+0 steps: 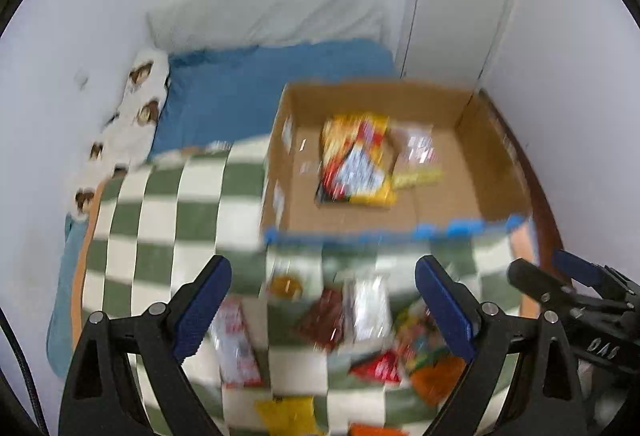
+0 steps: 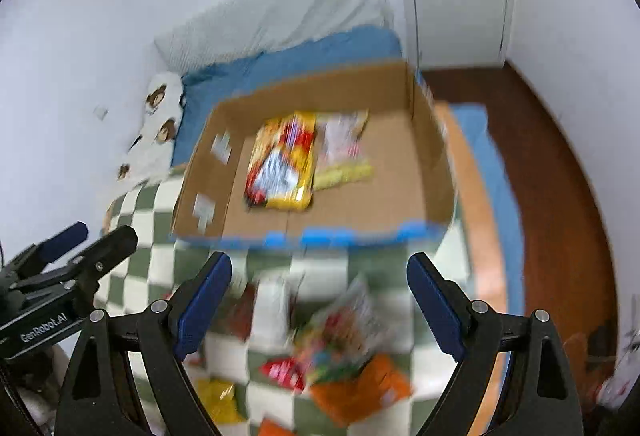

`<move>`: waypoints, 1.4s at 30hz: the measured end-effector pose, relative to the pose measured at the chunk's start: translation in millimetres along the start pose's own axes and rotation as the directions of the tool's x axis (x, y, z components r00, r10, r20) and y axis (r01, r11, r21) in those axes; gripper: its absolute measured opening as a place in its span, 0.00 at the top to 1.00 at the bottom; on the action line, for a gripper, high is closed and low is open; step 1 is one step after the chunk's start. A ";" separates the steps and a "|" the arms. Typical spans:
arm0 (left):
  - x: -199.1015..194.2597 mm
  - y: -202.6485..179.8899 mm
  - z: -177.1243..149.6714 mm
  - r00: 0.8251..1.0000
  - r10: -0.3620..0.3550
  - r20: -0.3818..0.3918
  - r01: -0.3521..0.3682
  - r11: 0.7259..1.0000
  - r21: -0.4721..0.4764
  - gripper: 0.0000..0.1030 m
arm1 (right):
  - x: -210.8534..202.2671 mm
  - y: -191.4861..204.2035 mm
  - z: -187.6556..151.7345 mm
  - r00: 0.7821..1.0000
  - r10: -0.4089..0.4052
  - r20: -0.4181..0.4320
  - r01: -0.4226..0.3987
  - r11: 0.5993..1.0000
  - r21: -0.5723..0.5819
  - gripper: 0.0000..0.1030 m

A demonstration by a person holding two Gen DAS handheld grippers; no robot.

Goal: Organize snacks
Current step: 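Withdraw both tools from the box back over the snacks, then grasp the white packet with the left tool while the right tool grasps the orange biscuit packet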

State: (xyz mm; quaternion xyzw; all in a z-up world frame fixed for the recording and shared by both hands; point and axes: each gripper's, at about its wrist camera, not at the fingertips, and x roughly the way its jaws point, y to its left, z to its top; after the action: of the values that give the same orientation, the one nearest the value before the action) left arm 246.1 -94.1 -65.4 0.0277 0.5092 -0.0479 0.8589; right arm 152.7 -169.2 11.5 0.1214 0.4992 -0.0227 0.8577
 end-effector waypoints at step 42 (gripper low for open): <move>168.0 -13.2 -152.5 0.885 0.017 -0.464 -0.004 1.000 0.030 0.52 | 132.5 -101.4 -174.3 0.898 -0.112 -0.425 0.185 0.974 0.132 0.43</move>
State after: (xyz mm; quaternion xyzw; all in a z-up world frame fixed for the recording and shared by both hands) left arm 191.7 -101.6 -286.0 0.0531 0.6991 -0.0423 0.7118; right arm 54.6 -216.4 -203.7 0.1571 0.6740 -0.1042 0.7142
